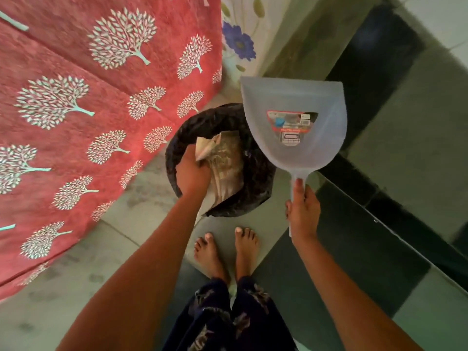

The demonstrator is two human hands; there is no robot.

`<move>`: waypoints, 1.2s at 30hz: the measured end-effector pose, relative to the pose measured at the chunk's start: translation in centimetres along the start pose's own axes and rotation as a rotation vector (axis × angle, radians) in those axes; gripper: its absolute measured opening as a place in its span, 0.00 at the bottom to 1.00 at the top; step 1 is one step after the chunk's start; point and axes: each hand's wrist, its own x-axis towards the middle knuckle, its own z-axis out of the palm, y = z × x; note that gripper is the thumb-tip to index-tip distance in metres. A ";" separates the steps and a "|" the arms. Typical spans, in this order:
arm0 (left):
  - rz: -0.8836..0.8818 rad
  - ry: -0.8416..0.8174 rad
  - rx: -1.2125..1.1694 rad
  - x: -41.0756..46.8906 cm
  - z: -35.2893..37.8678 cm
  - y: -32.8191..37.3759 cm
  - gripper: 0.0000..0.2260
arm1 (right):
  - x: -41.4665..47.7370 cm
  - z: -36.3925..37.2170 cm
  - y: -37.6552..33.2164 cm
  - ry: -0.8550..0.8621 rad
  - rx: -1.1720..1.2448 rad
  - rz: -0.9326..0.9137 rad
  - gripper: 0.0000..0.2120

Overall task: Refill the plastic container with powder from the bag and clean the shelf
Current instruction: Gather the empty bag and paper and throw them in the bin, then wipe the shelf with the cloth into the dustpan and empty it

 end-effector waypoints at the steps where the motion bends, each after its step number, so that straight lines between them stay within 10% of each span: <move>1: -0.029 -0.027 0.005 0.8 1.0 -0.3 0.14 | 0.2 0.2 0.4 -0.010 0.004 -0.003 0.11; 12: -0.316 -0.197 0.025 3.6 0.0 -1.0 0.22 | 1.2 -1.1 -0.9 -0.150 0.042 0.042 0.14; 36: 0.592 -0.399 0.079 -33.5 -23.9 34.4 0.15 | -26.4 -30.8 -22.1 -0.015 0.349 -0.014 0.14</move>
